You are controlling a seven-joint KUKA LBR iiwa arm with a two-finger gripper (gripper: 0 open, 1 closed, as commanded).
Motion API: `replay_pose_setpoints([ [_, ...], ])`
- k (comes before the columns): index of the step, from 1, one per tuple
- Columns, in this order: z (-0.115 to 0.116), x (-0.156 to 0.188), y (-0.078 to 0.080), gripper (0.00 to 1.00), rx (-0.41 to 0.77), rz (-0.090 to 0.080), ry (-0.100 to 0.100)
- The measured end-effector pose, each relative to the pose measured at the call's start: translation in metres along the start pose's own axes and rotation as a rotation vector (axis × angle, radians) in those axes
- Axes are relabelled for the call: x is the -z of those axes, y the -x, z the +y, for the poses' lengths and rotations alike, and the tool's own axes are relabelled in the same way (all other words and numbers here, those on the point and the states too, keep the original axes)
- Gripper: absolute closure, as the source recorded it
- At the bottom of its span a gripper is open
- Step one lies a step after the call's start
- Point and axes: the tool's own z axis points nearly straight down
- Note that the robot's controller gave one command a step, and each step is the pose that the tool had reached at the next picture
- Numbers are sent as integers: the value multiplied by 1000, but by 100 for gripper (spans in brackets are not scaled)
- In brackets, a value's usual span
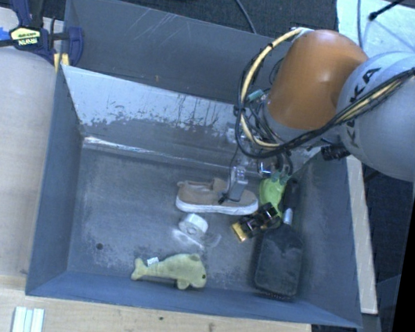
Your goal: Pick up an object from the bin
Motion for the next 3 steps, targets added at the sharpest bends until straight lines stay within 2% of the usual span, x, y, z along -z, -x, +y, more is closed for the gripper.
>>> replay_pose_setpoints([
  [1, 0, 3, 0, 0, 0, -3, 0],
  [2, -15, 24, -53, 0, -11, -1, 0],
  [3, 4, -10, -36, 0, -72, -11, 0],
])
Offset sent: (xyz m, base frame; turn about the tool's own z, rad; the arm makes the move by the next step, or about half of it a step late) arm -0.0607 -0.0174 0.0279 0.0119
